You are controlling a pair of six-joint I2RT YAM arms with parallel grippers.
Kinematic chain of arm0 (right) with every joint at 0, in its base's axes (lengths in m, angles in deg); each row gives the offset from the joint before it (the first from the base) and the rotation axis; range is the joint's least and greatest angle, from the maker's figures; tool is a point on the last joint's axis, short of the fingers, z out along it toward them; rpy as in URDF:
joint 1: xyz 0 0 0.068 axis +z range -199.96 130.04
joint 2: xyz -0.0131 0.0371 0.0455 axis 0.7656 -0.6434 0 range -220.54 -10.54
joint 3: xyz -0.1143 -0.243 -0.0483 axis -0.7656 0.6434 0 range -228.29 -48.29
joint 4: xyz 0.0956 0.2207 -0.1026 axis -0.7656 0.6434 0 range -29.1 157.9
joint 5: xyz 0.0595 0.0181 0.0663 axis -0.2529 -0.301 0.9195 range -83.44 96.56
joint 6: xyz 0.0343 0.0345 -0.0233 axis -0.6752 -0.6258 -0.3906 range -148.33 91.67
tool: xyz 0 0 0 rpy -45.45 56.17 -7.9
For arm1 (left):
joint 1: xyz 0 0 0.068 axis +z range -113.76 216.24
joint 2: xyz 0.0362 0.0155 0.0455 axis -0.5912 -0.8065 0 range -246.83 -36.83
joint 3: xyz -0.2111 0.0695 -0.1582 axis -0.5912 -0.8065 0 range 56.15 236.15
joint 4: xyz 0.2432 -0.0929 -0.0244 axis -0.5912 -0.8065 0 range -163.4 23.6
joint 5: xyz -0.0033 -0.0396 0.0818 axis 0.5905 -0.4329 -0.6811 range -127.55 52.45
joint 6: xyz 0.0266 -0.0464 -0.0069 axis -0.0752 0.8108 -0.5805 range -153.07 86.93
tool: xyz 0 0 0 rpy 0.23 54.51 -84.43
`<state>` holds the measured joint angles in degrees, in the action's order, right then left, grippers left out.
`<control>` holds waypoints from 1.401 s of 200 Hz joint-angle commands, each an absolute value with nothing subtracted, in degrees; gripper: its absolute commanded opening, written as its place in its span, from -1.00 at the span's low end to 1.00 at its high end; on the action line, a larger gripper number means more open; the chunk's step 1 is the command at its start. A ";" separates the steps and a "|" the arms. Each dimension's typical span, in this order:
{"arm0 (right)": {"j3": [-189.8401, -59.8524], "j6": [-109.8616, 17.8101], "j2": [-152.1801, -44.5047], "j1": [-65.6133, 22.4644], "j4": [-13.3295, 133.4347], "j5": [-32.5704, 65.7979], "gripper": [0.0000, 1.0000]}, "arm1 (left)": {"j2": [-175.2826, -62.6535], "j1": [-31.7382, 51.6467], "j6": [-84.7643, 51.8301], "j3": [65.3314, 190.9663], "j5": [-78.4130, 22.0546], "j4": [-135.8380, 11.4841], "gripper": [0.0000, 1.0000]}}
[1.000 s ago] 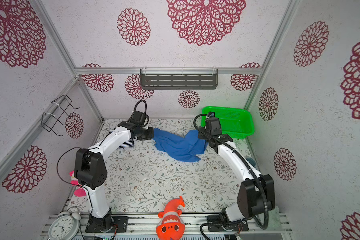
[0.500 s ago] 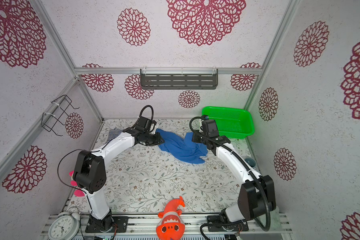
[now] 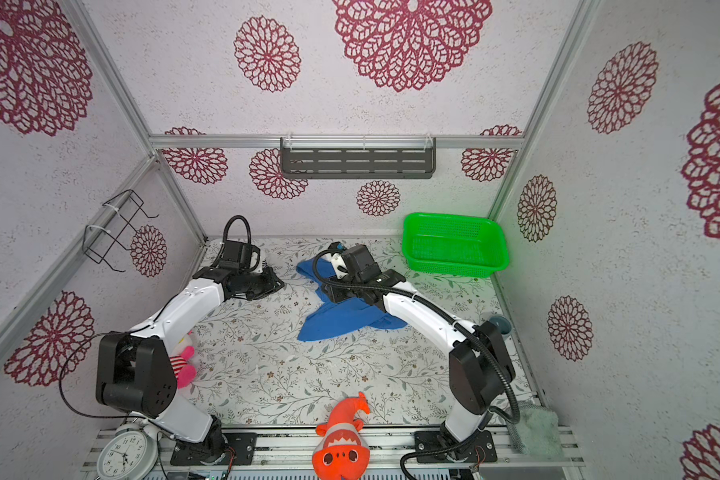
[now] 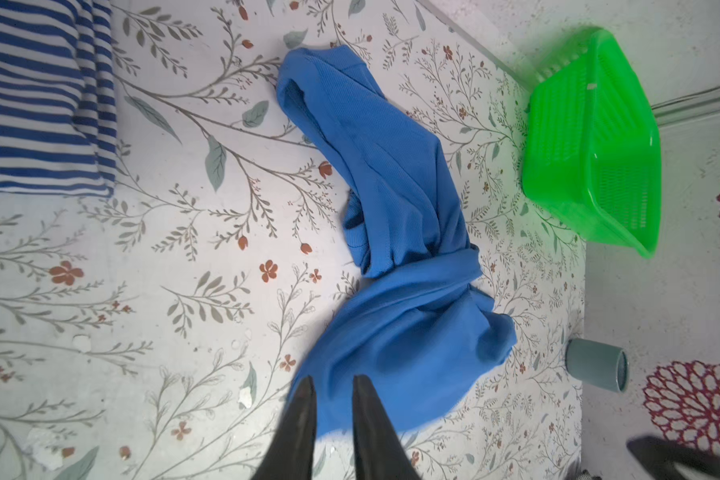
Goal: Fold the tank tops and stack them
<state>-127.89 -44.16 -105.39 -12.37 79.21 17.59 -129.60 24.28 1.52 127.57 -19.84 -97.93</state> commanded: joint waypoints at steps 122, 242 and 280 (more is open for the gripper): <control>-108.62 -47.50 -106.30 -31.83 81.26 12.82 0.02 | -145.94 10.08 5.89 125.71 -20.81 -99.05 0.12; -124.77 -41.97 -104.12 -30.98 81.90 9.36 -1.00 | -143.81 15.13 -2.84 151.12 -19.48 -105.37 -1.00; -132.90 -38.67 -97.84 -30.89 85.36 6.19 -1.00 | -143.43 17.31 -11.37 177.02 -23.91 -118.25 -1.00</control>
